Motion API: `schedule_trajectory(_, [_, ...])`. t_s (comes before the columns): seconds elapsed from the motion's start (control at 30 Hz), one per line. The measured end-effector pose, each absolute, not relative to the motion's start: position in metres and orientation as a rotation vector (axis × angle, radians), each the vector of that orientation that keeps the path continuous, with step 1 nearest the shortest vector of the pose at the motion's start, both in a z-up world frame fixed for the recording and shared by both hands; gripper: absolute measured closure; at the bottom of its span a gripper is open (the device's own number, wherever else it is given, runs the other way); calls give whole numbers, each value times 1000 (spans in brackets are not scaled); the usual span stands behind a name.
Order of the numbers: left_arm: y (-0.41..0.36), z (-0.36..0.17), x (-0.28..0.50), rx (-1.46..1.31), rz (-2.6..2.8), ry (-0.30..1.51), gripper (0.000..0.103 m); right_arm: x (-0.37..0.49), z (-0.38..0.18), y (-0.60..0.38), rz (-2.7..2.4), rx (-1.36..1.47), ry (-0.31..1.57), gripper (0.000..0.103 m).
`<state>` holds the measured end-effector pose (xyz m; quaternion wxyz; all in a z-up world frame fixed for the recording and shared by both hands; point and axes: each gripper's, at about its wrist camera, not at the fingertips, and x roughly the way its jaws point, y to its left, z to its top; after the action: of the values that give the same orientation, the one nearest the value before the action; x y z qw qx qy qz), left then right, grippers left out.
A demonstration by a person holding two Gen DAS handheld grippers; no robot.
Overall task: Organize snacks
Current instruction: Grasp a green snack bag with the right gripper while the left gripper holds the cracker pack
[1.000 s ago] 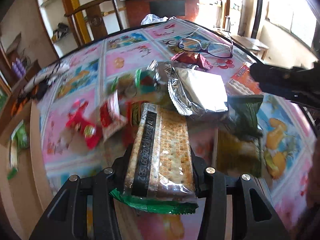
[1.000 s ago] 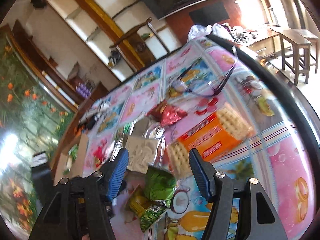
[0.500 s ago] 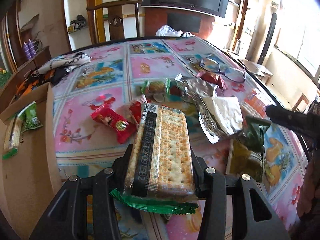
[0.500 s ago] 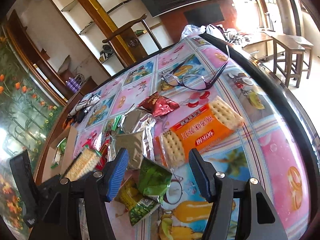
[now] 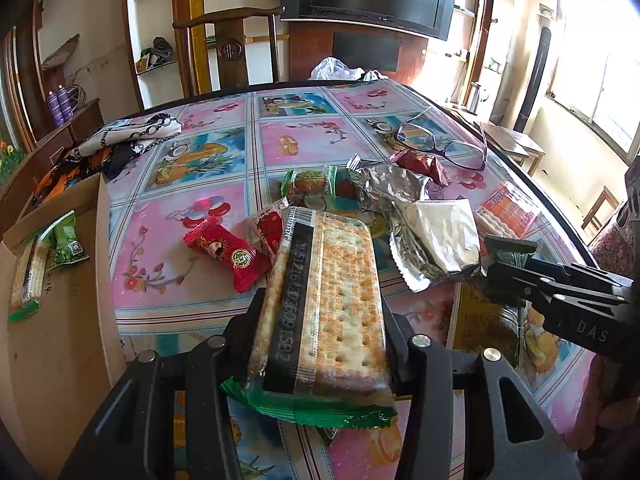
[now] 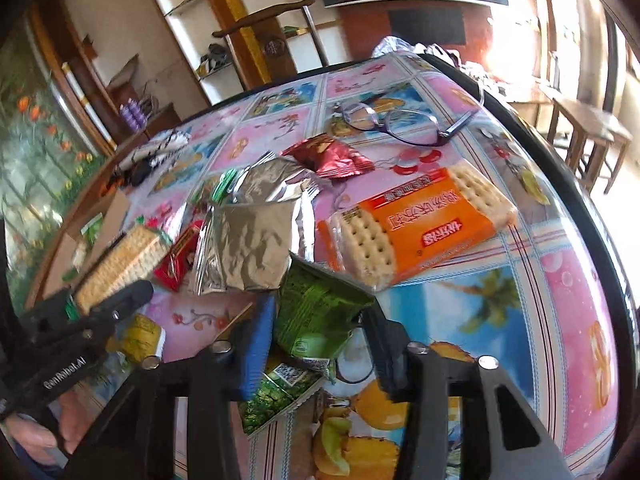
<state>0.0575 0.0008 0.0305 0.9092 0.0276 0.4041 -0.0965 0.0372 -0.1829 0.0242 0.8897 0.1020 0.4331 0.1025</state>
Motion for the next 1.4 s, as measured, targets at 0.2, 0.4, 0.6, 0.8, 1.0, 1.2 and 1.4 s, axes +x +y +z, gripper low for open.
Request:
schedule_trajectory(0.2, [1, 32, 57, 54, -199, 825, 57, 31, 33, -181, 227, 201, 850, 60])
schedule_trajectory(0.4, [2, 34, 55, 55, -201, 813, 57, 24, 46, -184, 250, 229, 782, 61])
schedule_trajectory(0.6, [1, 36, 55, 55, -202, 807, 57, 23, 51, -186, 255, 245, 762, 61])
schedule_trajectory(0.8, [-1, 39, 51, 55, -213, 796, 57, 20, 54, -183, 282, 247, 742, 61])
schedule_trajectory(1.0, [-3, 43, 48, 56, -226, 788, 57, 19, 55, -178, 302, 236, 734, 61])
schedule_trajectory(1.2, [-3, 50, 44, 54, -244, 768, 57, 17, 57, -170, 315, 215, 722, 61])
schedule_trajectory(1.4, [2, 56, 42, 36, -248, 752, 56, 19, 56, -168, 322, 214, 718, 61])
